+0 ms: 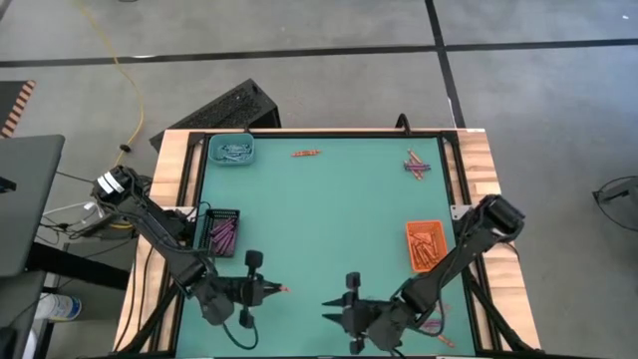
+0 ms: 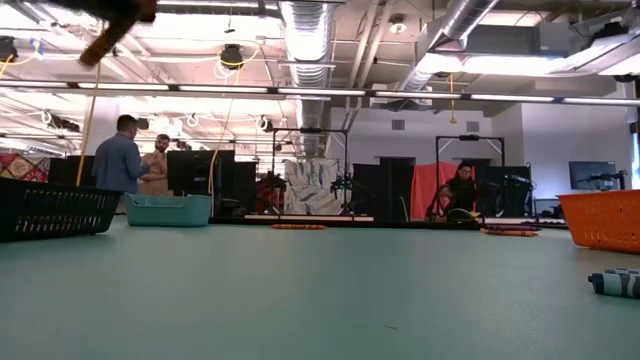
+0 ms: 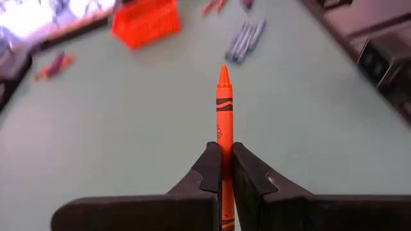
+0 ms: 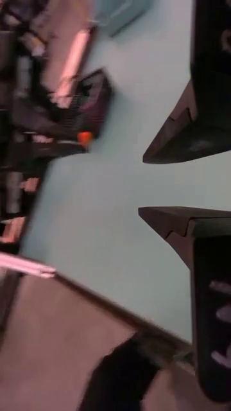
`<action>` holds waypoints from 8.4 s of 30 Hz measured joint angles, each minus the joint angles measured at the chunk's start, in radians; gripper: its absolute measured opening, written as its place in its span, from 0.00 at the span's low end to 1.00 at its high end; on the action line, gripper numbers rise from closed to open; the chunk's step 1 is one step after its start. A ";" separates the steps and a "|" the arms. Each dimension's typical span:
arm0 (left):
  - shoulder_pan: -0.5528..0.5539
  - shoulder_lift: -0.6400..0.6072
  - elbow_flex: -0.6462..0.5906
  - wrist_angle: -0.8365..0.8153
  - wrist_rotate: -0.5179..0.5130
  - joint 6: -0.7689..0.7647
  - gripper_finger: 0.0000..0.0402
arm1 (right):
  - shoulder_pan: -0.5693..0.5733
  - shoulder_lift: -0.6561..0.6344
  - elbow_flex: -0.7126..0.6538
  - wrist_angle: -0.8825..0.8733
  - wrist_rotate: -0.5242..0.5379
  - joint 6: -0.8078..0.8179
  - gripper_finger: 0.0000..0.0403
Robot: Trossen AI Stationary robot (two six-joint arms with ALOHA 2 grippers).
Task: Sort crayons
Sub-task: Put the orange crayon into the orange bin, then put the green crayon into the green bin
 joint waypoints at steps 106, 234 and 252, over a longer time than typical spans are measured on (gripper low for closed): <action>-0.021 0.000 -0.161 0.354 0.054 -0.160 0.39 | -0.166 -0.275 0.001 -1.222 -0.034 1.000 0.01; -0.068 0.344 0.003 0.689 0.093 -0.077 0.39 | 0.231 0.229 0.219 -0.982 -0.473 1.069 0.01; -0.068 0.344 0.003 0.682 0.091 -0.077 0.39 | 0.212 0.232 0.369 -1.008 -0.389 0.948 0.00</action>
